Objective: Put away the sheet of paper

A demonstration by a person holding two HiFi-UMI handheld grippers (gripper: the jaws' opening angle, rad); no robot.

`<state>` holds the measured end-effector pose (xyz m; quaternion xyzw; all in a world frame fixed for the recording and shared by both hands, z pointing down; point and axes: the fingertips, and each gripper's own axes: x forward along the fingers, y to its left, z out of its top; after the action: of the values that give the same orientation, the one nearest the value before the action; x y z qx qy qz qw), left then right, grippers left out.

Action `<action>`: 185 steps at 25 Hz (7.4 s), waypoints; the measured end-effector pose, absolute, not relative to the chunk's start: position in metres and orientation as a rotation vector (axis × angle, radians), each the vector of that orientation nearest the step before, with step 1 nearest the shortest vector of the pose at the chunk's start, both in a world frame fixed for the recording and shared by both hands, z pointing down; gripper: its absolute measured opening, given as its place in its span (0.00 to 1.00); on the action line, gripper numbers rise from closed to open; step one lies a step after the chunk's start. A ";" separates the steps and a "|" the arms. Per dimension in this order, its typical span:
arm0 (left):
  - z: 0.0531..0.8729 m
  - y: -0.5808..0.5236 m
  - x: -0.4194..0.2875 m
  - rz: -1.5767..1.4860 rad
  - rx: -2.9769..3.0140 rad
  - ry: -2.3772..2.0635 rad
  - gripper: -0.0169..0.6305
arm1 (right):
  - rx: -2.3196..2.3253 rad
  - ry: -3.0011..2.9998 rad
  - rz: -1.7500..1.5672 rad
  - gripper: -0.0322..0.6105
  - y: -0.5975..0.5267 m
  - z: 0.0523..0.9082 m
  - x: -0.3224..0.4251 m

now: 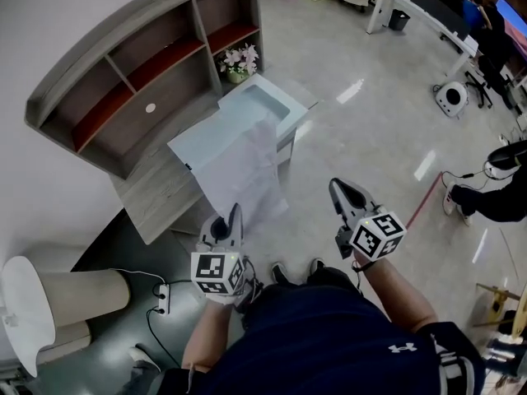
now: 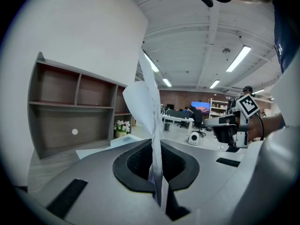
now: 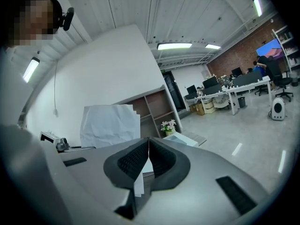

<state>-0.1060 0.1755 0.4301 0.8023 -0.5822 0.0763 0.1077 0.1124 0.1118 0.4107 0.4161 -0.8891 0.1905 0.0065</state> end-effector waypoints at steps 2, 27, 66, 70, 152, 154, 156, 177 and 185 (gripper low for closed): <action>0.430 0.175 -0.113 0.223 2.360 -1.706 0.05 | 1.316 -2.777 0.609 0.07 0.113 0.408 0.109; 0.452 0.055 -0.119 0.287 2.161 -1.836 0.05 | 1.186 -2.831 0.760 0.07 -0.038 0.440 0.112; 0.486 -0.073 -0.118 0.252 2.020 -1.820 0.05 | 1.078 -2.757 0.867 0.07 -0.168 0.479 0.101; 0.486 -0.091 -0.127 0.260 2.048 -1.800 0.05 | 1.104 -2.753 0.871 0.07 -0.183 0.475 0.086; 0.730 -0.154 -0.213 0.228 1.391 -1.327 0.05 | 0.977 -2.524 1.169 0.07 -0.275 0.562 0.043; 0.730 -0.161 -0.210 0.162 1.377 -1.328 0.05 | 0.985 -2.523 1.175 0.07 -0.276 0.562 0.044; 0.728 -0.169 -0.209 0.068 1.354 -1.334 0.05 | 0.993 -2.523 1.174 0.07 -0.277 0.561 0.046; 0.741 -0.236 -0.166 -0.132 1.296 -1.275 0.05 | 1.051 -2.488 1.201 0.07 -0.283 0.566 0.066; 0.744 -0.265 -0.141 -0.100 1.352 -1.238 0.05 | 1.073 -2.473 1.200 0.07 -0.289 0.568 0.078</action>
<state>-0.1409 -0.2645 0.7436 0.5851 -0.5356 -0.0434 0.6074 0.0783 -0.2886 0.5680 0.3619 -0.8342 0.4049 0.0953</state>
